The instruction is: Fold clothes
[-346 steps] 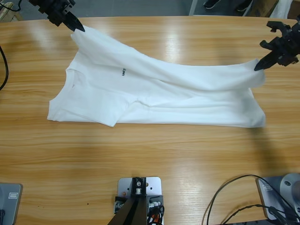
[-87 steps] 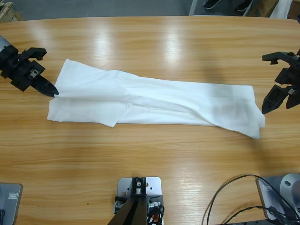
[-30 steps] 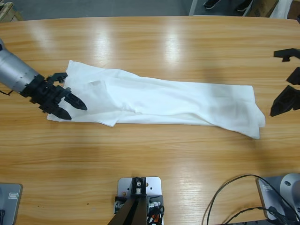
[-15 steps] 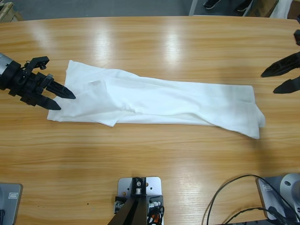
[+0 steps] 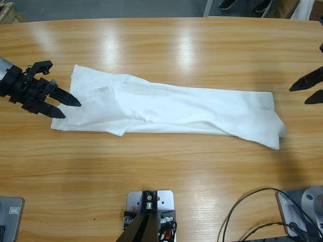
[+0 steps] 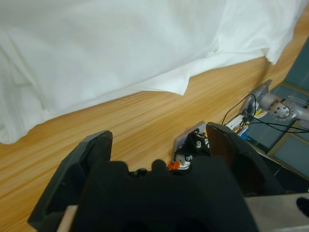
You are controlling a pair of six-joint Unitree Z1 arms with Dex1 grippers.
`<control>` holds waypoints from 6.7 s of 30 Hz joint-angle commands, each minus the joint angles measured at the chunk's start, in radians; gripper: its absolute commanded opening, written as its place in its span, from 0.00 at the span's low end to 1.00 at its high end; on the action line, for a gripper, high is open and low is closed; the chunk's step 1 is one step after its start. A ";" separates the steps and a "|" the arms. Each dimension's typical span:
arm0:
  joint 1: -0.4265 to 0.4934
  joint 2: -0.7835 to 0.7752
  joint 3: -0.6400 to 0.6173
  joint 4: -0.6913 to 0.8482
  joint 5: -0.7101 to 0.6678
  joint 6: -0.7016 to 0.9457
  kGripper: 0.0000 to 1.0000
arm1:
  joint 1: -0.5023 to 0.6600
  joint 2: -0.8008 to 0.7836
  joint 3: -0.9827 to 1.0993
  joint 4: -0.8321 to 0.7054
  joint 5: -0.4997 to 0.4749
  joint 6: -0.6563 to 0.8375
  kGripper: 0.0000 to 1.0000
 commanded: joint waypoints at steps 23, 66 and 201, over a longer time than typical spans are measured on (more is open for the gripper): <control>0.359 0.245 0.025 -0.311 -0.113 -0.042 0.74 | -0.013 0.022 0.029 -0.005 0.075 -0.038 0.93; 0.130 0.362 -0.024 -0.258 -0.120 -0.011 0.71 | -0.013 -0.010 0.029 0.001 0.077 -0.038 0.93; -0.560 0.878 -1.816 0.732 -0.041 -0.328 0.97 | 0.040 -0.006 0.037 0.030 0.138 -0.052 0.89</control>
